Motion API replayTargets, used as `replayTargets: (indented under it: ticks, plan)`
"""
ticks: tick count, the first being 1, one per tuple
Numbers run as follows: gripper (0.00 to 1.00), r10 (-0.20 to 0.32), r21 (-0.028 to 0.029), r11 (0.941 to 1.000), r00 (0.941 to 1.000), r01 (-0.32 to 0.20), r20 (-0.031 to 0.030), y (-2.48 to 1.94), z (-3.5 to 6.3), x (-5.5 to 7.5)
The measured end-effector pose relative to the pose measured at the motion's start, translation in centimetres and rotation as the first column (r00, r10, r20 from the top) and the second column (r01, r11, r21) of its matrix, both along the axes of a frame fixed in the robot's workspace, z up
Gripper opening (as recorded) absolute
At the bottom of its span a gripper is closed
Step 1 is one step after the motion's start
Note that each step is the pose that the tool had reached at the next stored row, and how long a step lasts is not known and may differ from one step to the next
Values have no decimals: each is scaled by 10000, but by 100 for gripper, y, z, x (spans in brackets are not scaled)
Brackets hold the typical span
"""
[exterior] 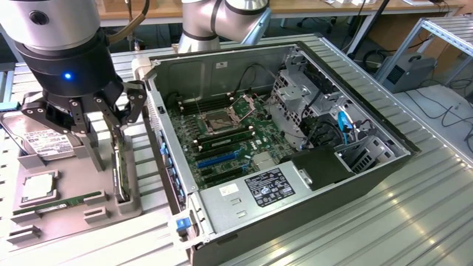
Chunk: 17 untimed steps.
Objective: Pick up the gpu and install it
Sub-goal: 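Pick up the gpu and move the gpu toward the slot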
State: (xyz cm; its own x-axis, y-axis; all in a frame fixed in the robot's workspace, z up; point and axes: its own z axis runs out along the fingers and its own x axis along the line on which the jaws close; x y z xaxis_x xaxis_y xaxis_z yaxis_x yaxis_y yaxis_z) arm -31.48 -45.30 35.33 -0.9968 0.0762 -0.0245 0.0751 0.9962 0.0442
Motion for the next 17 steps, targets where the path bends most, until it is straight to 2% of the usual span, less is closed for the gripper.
replayTargets:
  ticks: [17]
  plan:
    - [42, 0, 0, 10000, 10000, 0, -1, 0, -66, 0]
